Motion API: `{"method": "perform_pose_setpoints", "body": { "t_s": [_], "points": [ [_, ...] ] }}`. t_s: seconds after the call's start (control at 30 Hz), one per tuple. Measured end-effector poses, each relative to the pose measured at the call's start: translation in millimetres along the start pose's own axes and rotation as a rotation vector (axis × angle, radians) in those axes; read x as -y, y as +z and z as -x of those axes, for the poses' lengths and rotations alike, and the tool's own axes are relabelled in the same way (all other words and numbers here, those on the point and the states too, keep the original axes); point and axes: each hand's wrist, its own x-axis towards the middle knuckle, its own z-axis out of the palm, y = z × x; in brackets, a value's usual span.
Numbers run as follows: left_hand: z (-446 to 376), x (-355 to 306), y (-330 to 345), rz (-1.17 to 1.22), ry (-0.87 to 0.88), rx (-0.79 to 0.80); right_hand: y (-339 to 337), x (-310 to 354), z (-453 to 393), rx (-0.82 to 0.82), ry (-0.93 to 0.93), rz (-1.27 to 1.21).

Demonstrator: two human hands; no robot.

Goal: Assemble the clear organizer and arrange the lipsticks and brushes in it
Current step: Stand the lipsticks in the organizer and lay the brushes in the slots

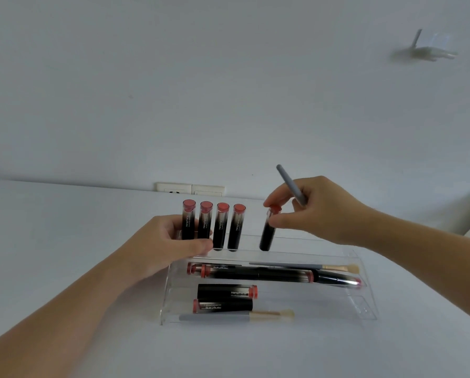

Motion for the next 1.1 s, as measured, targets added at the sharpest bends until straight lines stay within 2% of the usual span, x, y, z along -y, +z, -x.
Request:
{"method": "perform_pose_setpoints", "body": {
  "t_s": [0.17,0.37,0.6,0.77,0.93,1.03,1.1],
  "points": [
    [-0.5,-0.6,0.2,-0.024,-0.010,-0.006,16.3,4.9,-2.7,-0.009,-0.009,-0.036],
    [0.1,0.0,-0.8,-0.049,-0.010,-0.010,19.1,6.0,-3.1,0.031,-0.027,0.067],
    [3.3,-2.6,-0.9,-0.047,0.011,-0.055,15.6,6.7,7.5,-0.105,-0.048,0.052],
    [13.2,-10.0,-13.0,-0.009,0.028,-0.188,7.3,13.7,17.3,-0.152,-0.053,0.066],
    [35.1,-20.6,-37.4,-0.185,0.049,-0.390,0.5,10.5,22.2,-0.129,0.011,0.100],
    [58.6,-33.5,-31.4,-0.284,0.160,-0.540,-3.0,14.7,25.3,-0.096,0.015,0.074],
    [71.3,-54.0,-16.3,-0.268,0.256,-0.523,-4.3,23.4,26.5,-0.076,-0.008,0.018]
  ]
}}
